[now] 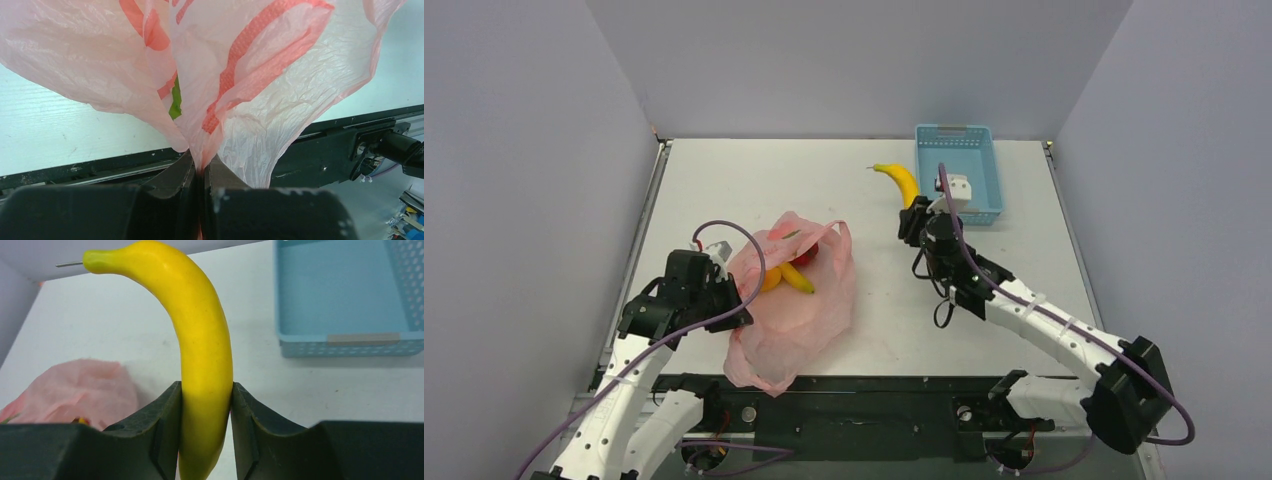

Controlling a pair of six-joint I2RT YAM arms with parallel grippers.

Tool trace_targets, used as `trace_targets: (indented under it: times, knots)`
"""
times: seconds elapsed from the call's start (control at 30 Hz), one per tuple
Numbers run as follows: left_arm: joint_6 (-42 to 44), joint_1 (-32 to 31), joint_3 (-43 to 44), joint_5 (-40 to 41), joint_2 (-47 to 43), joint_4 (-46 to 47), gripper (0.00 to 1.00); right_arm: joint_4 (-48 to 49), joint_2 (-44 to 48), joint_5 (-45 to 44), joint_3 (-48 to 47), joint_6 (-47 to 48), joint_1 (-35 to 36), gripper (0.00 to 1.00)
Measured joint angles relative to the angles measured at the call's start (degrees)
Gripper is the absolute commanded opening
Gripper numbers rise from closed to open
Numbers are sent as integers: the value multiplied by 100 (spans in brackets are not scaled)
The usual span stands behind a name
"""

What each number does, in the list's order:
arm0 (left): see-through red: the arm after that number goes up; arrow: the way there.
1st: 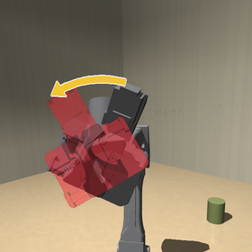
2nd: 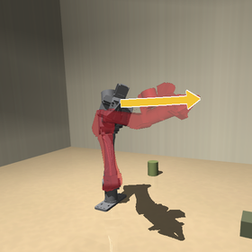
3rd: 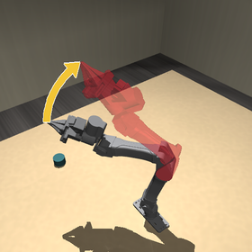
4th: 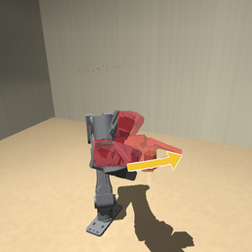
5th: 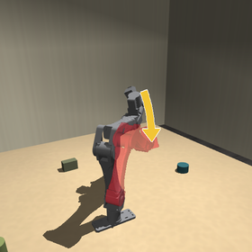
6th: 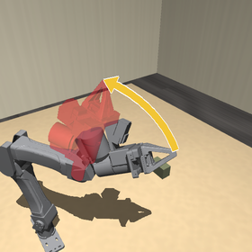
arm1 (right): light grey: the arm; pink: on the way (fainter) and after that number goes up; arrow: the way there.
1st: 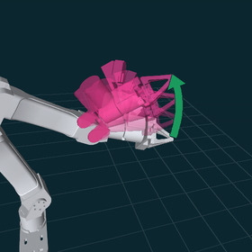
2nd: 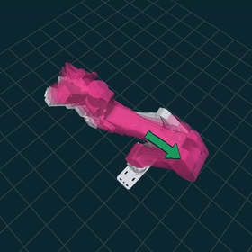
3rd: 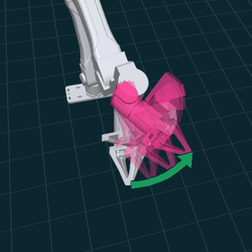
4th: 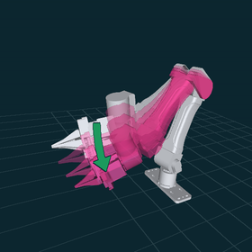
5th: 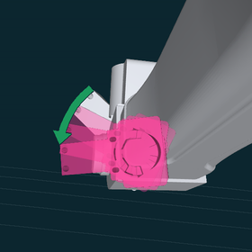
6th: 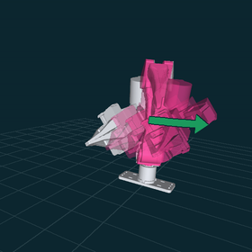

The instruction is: Take the fake fruits out of the plastic bag

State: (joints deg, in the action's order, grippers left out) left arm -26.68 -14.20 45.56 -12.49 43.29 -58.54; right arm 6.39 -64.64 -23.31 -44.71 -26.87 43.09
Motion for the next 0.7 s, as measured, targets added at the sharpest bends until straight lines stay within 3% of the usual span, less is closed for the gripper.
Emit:
trace_targets:
  times: [0.43, 0.7]
  knots:
    - [28, 50, -13, -127, -72, 4, 2, -1755, -3335, 428, -3355, -13, -2677, 0]
    - [42, 57, -22, -166, -48, 4, 1, -2658, -5298, 1008, -5375, 72, -3705, 5]
